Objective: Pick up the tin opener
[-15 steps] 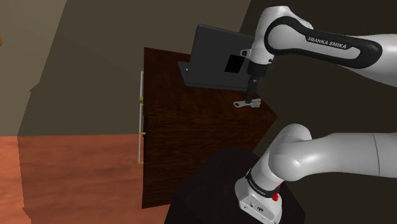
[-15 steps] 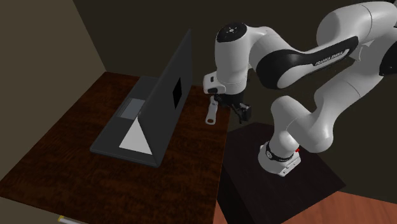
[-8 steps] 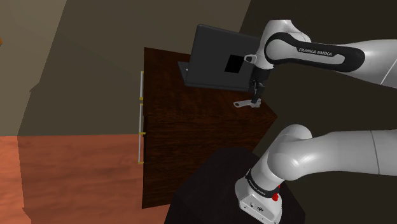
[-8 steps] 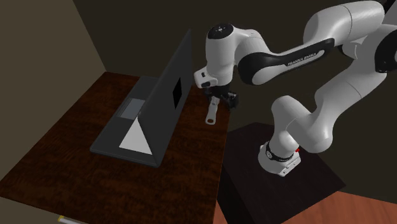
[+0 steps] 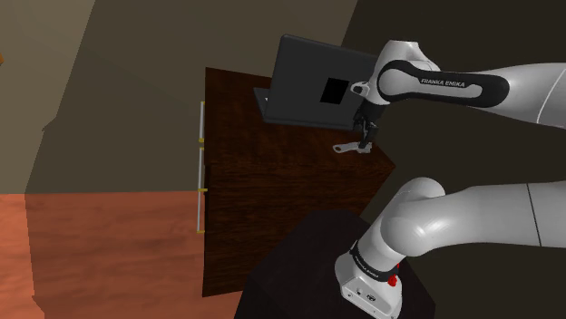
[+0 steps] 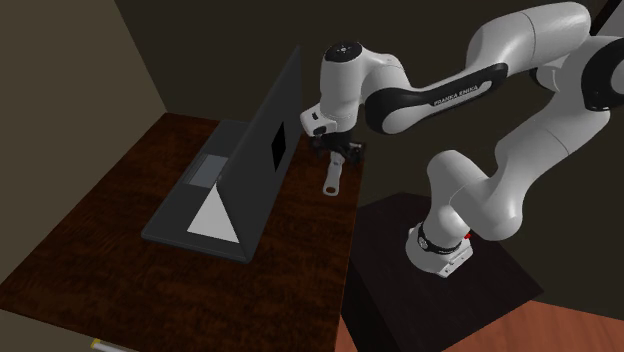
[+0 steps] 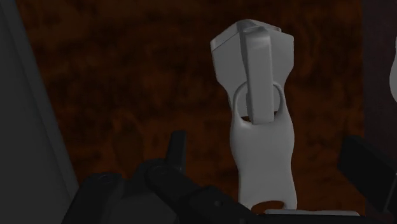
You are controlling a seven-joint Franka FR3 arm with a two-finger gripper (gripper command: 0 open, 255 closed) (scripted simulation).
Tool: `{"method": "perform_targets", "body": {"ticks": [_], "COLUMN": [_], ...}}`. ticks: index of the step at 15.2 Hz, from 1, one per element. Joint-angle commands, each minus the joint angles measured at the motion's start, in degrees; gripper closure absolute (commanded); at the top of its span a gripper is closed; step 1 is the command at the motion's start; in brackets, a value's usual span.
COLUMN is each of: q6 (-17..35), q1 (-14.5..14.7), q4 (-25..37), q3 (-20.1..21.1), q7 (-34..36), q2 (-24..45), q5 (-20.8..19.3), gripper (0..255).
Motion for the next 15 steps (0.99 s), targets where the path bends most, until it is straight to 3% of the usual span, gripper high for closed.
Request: {"method": "perform_targets", "body": {"ticks": [1, 4, 5, 15], "q6": [1.8, 2.3, 2.3, 1.5], "q1": [0.7, 0.6, 0.7, 0.6], "q4": [-2.1, -2.4, -1.9, -1.8], "q3": [-0.3, -0.5, -0.8, -0.1], "q7": [0.1, 0.2, -0.1, 0.1], "q2": [1.2, 1.4, 1.9, 1.2], "q5": [-0.5, -0.7, -0.7, -0.4], "gripper": [0, 0, 255, 255]}}
